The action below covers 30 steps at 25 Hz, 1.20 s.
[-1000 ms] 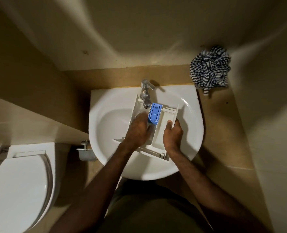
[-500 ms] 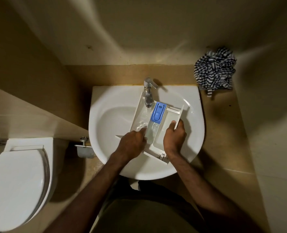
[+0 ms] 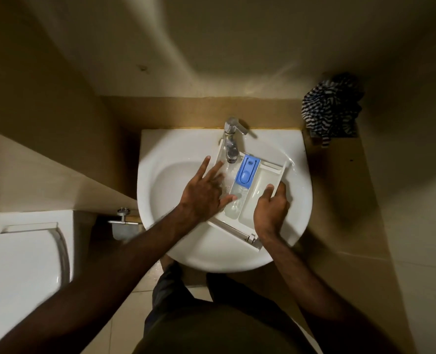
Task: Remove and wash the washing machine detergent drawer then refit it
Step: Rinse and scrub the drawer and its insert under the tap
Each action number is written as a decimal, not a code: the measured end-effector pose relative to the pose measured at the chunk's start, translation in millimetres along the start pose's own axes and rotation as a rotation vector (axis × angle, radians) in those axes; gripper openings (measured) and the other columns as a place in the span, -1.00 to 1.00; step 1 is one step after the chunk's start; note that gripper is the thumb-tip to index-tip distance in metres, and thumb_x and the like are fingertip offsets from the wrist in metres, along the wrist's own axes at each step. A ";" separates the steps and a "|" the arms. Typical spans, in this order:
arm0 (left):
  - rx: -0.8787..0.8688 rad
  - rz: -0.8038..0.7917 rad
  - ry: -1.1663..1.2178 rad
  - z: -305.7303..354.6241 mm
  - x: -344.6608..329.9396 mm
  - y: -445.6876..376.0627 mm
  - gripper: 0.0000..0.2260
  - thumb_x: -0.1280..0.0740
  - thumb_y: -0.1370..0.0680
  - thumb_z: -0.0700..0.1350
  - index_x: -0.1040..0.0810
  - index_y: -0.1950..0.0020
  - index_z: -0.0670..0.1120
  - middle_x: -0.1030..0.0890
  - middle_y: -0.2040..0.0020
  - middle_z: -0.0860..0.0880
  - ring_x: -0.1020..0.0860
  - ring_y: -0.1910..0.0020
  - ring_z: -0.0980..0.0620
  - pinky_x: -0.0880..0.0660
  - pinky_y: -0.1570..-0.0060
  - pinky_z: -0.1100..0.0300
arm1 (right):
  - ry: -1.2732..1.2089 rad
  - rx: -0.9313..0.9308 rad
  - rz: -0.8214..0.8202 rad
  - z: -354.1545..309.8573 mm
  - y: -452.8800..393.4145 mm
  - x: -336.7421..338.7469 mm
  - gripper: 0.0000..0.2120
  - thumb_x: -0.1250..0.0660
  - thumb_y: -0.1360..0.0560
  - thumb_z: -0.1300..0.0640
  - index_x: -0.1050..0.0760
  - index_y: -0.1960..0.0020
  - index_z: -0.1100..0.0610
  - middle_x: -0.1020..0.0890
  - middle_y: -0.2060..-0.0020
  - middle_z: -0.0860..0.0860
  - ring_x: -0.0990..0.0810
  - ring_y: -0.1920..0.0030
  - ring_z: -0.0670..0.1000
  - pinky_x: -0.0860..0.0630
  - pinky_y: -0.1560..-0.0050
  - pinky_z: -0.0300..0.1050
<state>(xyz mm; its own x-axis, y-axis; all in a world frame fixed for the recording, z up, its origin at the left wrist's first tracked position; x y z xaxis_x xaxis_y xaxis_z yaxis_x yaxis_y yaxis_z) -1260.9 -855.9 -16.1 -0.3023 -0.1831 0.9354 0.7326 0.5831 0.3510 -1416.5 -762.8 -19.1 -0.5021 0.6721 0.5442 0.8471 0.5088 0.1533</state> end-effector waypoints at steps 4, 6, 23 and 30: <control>0.078 0.033 0.182 10.6 -15.9 33.4 -0.16 0.33 -0.67 0.25 -0.73 -0.20 -0.04 -0.70 -0.27 0.04 -0.10 -0.68 0.04 0.20 -0.63 -0.16 | -0.006 -0.017 -0.008 0.6 -2.4 -0.9 -0.78 -0.18 -0.70 0.16 -0.54 -0.27 0.13 -0.71 -0.09 0.16 -0.67 -0.10 0.26 -0.62 -0.10 0.25; 0.136 -0.022 0.200 15.1 -21.3 35.3 -0.26 0.23 -0.70 0.23 -0.73 -0.13 -0.04 -0.73 -0.18 0.02 -0.33 -0.59 0.02 0.04 -0.61 -0.14 | -0.007 -0.037 -0.027 0.4 -2.9 -2.3 -0.76 -0.17 -0.71 0.16 -0.53 -0.30 0.13 -0.70 -0.12 0.15 -0.66 -0.13 0.25 -0.61 -0.14 0.27; 0.333 0.086 0.685 15.5 -24.7 2.8 -0.58 -0.14 -0.75 -0.03 -0.31 -0.63 -0.04 -0.55 -0.47 -0.11 -0.48 -0.46 -0.15 -0.07 -0.59 -0.20 | -0.044 -0.035 0.017 -5.2 9.9 -3.0 -0.77 -0.19 -0.70 0.20 -0.54 -0.28 0.20 -0.72 -0.08 0.20 -0.68 -0.07 0.29 -0.62 -0.11 0.15; 0.496 0.237 0.684 11.9 -14.4 28.6 -0.77 -0.30 -0.66 -0.05 -0.72 -0.07 -0.13 -0.75 0.05 -0.16 -0.67 0.06 -0.19 -0.49 -0.14 0.05 | -0.128 -0.086 -0.019 -4.8 13.1 -3.0 -0.78 -0.19 -0.70 0.20 -0.56 -0.27 0.16 -0.70 -0.01 0.07 -0.69 -0.05 0.20 -0.61 -0.18 0.24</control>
<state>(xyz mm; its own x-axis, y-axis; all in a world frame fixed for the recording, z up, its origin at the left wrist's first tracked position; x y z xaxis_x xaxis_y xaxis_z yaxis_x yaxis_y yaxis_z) -1242.9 -827.2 -20.0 0.3727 -0.3555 0.8572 0.3324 0.9136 0.2343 -1403.0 -760.8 -14.8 -0.5319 0.7283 0.4321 0.8461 0.4778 0.2362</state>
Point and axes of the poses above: each hand's wrist, its own y-axis away from the middle knuckle, its own x-axis out of the back of the hand, z = x × y, the point moved 7 cm from there along -y, towards the middle knuckle
